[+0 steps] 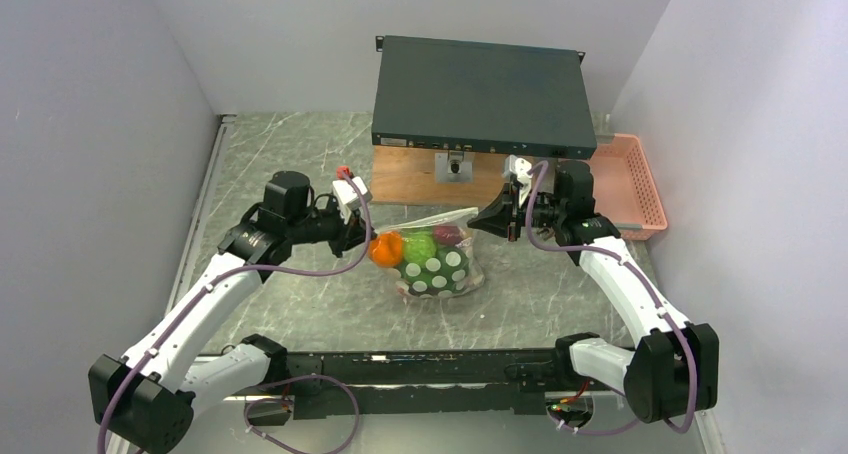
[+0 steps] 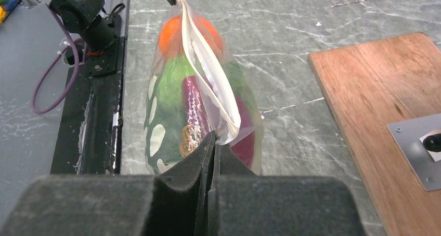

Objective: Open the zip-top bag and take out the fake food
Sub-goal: Unzip the zipper food storage bag at the center of the board, then open the zipper of the food storage bag at the center of the board.

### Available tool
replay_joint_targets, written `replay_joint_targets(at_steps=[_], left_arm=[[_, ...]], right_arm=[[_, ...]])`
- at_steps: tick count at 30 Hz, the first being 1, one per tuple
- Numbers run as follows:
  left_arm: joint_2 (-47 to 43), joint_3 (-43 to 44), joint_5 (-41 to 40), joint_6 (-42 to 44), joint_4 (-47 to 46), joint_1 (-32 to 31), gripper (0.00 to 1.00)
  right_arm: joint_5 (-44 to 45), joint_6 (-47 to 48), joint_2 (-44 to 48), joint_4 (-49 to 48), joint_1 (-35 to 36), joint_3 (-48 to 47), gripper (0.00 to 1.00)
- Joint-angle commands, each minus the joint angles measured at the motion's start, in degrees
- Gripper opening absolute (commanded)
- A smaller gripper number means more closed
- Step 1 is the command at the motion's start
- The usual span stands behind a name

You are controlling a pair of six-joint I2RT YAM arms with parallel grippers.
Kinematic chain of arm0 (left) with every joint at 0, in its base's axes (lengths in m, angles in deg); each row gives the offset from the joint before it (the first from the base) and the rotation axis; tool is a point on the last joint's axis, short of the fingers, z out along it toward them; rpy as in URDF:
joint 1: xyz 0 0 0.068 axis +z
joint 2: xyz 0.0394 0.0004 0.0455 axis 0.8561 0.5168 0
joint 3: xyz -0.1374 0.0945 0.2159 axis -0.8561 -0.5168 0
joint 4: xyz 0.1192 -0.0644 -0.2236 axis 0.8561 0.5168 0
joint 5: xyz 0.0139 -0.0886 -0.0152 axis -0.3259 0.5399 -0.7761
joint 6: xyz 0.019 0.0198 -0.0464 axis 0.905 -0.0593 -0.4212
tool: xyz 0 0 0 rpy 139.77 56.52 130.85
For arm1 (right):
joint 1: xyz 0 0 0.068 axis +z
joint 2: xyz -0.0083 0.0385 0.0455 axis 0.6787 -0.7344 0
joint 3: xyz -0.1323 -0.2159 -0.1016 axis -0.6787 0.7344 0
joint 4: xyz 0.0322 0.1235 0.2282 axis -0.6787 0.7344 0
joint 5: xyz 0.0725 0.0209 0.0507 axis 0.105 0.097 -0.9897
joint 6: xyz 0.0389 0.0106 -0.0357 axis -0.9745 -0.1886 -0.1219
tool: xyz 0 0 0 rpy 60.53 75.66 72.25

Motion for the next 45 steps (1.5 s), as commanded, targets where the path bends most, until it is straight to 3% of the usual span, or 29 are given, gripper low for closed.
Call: replay_joint_targets(at_steps=[1,11,26,33,34,37,41,45], left_arm=[[-1.76,2.45,0.13,1.68,1.6,0.99,0.0],[-3.18,3.17,1.23,3.43,5.25,2.08,0.0],[-2.08,8.14,-1.43,11.1,18.68,5.51,0.0],[-2.29,8.77,-1.45,10.53,18.36,6.19,0.0],[-2.06,9.13,-0.31,9.88,17.82,6.19,0.03],[-1.38,10.44,4.83,5.47,14.24,6.42,0.42],[-0.63,12.34,9.56,-6.08,3.9,6.68,0.81],[4.2,15.18,13.55,-17.14,-5.95,6.63,0.93]], right_arm=[[0.56,-0.19,1.46,-2.58,-1.04,0.68,0.0],[0.36,-1.12,1.45,-3.46,-1.27,0.62,0.0],[0.23,-1.07,1.27,-3.55,-1.49,0.33,0.0],[-0.21,-0.94,0.73,-3.87,-1.47,0.43,0.0],[-0.32,-1.08,0.58,-3.96,-1.43,0.48,0.0],[-0.65,-1.29,0.44,-4.25,-1.3,0.5,0.0],[-1.0,-0.66,0.24,-3.7,-1.13,0.56,0.0],[-1.37,0.16,0.19,-3.17,-0.81,0.67,0.0]])
